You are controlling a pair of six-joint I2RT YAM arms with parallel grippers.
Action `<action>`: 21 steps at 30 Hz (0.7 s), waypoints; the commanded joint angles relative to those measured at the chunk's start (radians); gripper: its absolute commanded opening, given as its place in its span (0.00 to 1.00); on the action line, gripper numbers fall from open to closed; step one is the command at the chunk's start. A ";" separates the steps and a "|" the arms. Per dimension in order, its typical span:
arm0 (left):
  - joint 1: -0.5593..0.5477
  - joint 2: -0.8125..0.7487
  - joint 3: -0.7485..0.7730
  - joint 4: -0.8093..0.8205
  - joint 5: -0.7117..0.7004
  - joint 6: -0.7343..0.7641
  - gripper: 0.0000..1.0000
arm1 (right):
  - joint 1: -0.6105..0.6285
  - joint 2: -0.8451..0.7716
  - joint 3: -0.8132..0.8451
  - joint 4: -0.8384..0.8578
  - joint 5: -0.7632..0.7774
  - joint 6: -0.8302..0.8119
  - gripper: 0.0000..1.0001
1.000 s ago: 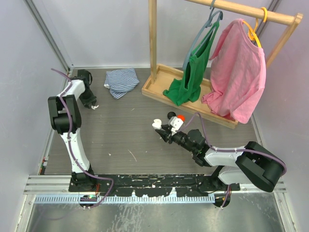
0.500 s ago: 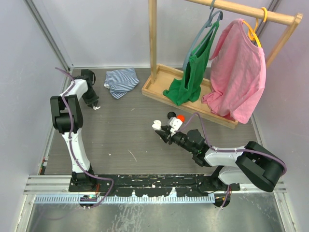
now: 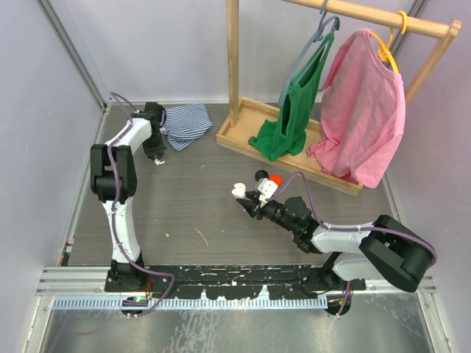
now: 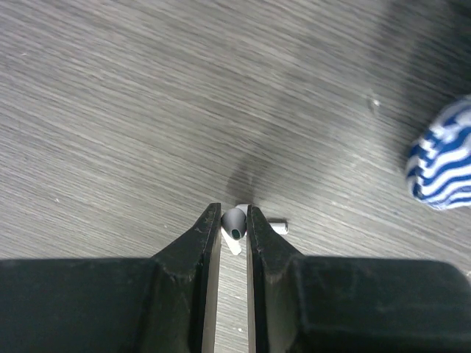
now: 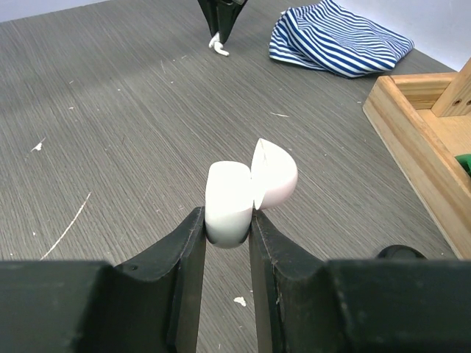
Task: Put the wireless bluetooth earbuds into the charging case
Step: Pick up the earbud from the center of the board.
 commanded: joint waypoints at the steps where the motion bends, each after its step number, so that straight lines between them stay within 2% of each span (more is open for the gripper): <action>1: -0.053 -0.038 0.032 -0.039 -0.116 0.074 0.13 | 0.006 -0.013 0.038 0.034 0.009 -0.016 0.01; 3: -0.079 -0.050 0.025 -0.041 -0.148 0.095 0.12 | 0.006 -0.015 0.039 0.032 0.006 -0.013 0.01; 12: -0.126 -0.144 -0.016 -0.053 -0.095 0.034 0.12 | 0.007 -0.016 0.046 0.021 -0.006 -0.006 0.01; 21: -0.212 -0.305 -0.221 -0.024 -0.027 -0.046 0.13 | 0.007 0.002 0.057 0.014 -0.022 0.000 0.01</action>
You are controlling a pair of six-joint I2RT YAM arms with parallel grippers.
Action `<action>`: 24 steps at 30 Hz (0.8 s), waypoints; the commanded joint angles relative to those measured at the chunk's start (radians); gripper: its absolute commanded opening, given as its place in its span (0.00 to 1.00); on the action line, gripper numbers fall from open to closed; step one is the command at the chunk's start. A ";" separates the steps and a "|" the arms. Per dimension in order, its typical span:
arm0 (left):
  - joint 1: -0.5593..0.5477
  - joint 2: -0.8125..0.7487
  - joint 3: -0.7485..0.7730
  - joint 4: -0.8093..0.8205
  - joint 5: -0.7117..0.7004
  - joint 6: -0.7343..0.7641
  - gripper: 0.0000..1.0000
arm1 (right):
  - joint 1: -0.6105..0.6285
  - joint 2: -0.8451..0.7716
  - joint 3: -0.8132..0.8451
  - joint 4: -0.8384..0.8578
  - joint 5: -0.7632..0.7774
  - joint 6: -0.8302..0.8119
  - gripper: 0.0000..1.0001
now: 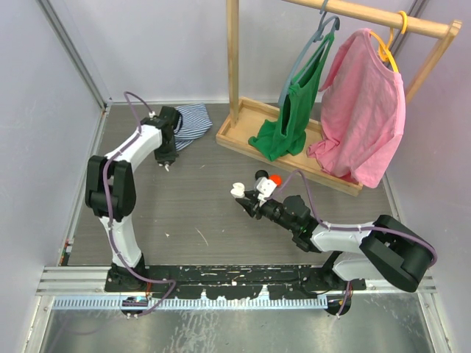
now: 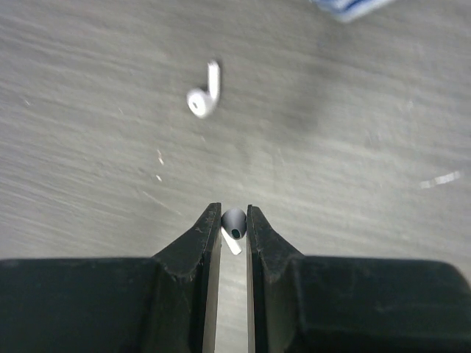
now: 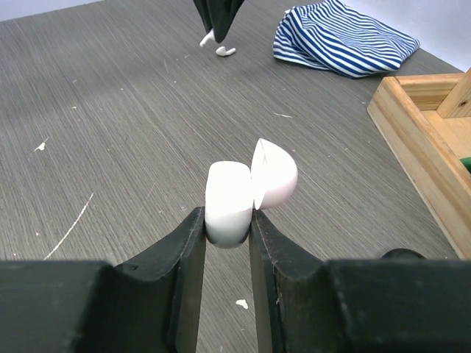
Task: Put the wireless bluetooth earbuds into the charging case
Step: Pick up the earbud from the center of the board, then place the earbud at the center of the board.
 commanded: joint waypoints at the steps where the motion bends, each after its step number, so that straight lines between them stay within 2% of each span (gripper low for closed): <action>1: -0.056 -0.121 -0.102 0.012 0.039 -0.057 0.13 | 0.008 0.004 0.040 0.041 -0.014 0.000 0.01; 14: -0.230 -0.391 -0.408 0.198 0.036 -0.173 0.13 | 0.011 0.026 0.050 0.047 -0.051 0.012 0.01; 20: -0.311 -0.394 -0.470 0.178 -0.037 -0.238 0.14 | 0.016 0.041 0.059 0.039 -0.054 0.014 0.01; 24: -0.325 -0.397 -0.543 0.213 -0.015 -0.334 0.14 | 0.017 0.046 0.063 0.032 -0.053 0.012 0.01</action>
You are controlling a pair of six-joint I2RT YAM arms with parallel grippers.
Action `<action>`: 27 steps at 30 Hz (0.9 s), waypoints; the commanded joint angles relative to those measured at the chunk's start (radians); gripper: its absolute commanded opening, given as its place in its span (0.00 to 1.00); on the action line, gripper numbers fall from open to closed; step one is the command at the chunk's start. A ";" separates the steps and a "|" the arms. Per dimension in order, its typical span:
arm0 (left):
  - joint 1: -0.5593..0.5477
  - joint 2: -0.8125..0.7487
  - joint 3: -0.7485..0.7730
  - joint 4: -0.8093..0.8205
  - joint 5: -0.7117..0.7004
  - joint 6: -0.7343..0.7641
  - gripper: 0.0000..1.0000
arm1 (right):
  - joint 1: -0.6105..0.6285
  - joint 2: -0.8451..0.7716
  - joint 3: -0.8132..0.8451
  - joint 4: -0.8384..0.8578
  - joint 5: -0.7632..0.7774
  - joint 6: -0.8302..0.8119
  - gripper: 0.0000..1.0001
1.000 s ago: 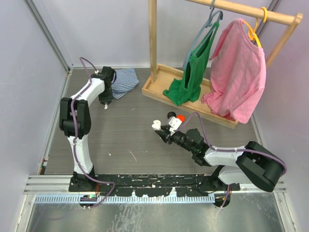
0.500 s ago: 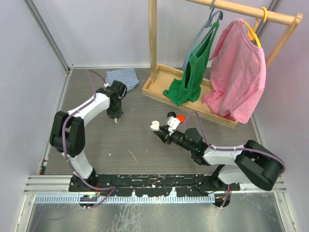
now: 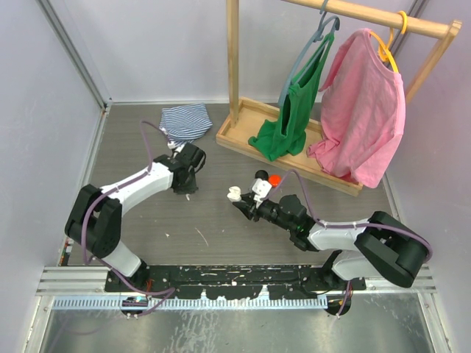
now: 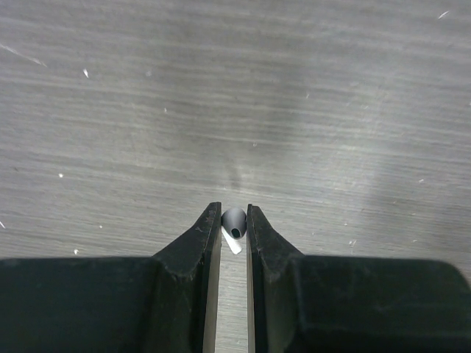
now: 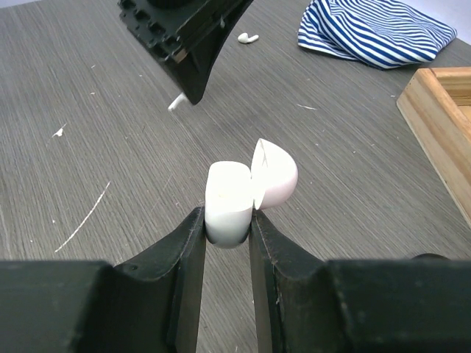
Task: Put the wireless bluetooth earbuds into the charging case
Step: Place the earbud at the center of the board, then move the earbud to the center of the board.
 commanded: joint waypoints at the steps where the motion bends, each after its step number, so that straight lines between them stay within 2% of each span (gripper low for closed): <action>1: -0.019 -0.023 -0.073 0.065 -0.021 -0.142 0.14 | 0.009 0.004 0.048 0.040 -0.008 0.003 0.01; 9: -0.041 -0.003 -0.123 0.090 -0.067 -0.234 0.23 | 0.012 0.016 0.060 0.021 -0.013 -0.002 0.01; 14: -0.052 0.030 -0.140 0.119 -0.043 -0.259 0.33 | 0.014 0.020 0.065 0.010 -0.018 -0.006 0.01; 17: -0.053 0.047 -0.139 0.117 -0.031 -0.264 0.35 | 0.015 0.022 0.067 0.007 -0.018 -0.009 0.01; 27: -0.040 -0.108 -0.164 0.163 0.050 -0.195 0.41 | 0.020 0.022 0.073 -0.003 -0.020 -0.015 0.01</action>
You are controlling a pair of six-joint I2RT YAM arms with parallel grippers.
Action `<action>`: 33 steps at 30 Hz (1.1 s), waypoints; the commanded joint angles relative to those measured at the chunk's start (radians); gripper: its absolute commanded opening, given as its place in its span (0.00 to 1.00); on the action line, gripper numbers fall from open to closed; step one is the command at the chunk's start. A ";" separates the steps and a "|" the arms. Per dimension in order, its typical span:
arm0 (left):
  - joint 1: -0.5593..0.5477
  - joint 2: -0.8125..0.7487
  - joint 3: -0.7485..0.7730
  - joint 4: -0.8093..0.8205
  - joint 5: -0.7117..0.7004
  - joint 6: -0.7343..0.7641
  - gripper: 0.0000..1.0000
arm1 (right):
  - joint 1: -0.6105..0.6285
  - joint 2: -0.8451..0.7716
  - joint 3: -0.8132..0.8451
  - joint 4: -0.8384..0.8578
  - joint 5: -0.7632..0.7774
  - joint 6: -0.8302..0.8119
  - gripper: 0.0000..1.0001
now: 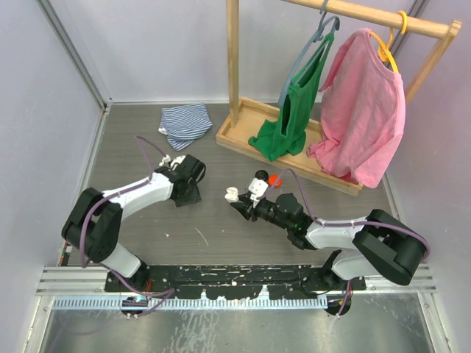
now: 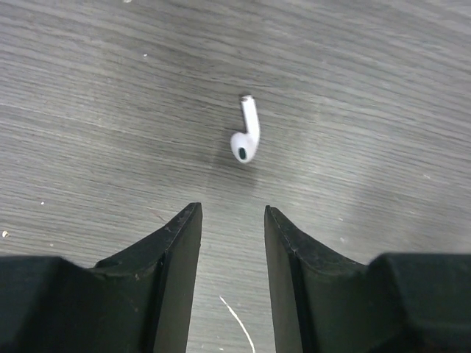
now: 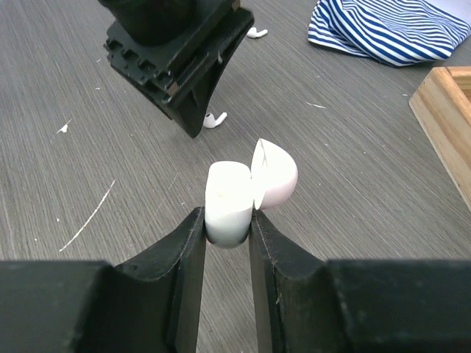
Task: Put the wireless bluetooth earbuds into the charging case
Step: Move the earbud to the center of the board.
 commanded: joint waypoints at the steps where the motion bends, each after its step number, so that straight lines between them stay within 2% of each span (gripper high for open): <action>1: 0.019 -0.100 0.007 0.054 0.040 0.039 0.42 | 0.011 0.002 0.042 0.029 -0.012 -0.012 0.01; 10: 0.097 -0.047 -0.007 0.148 0.064 0.025 0.35 | 0.016 0.011 0.049 0.019 -0.008 -0.020 0.01; 20: 0.165 0.018 -0.055 0.267 0.175 0.002 0.25 | 0.022 0.020 0.055 0.012 -0.007 -0.026 0.01; 33: 0.246 -0.081 -0.261 0.529 0.461 -0.057 0.10 | 0.026 0.025 0.062 -0.001 -0.005 -0.033 0.01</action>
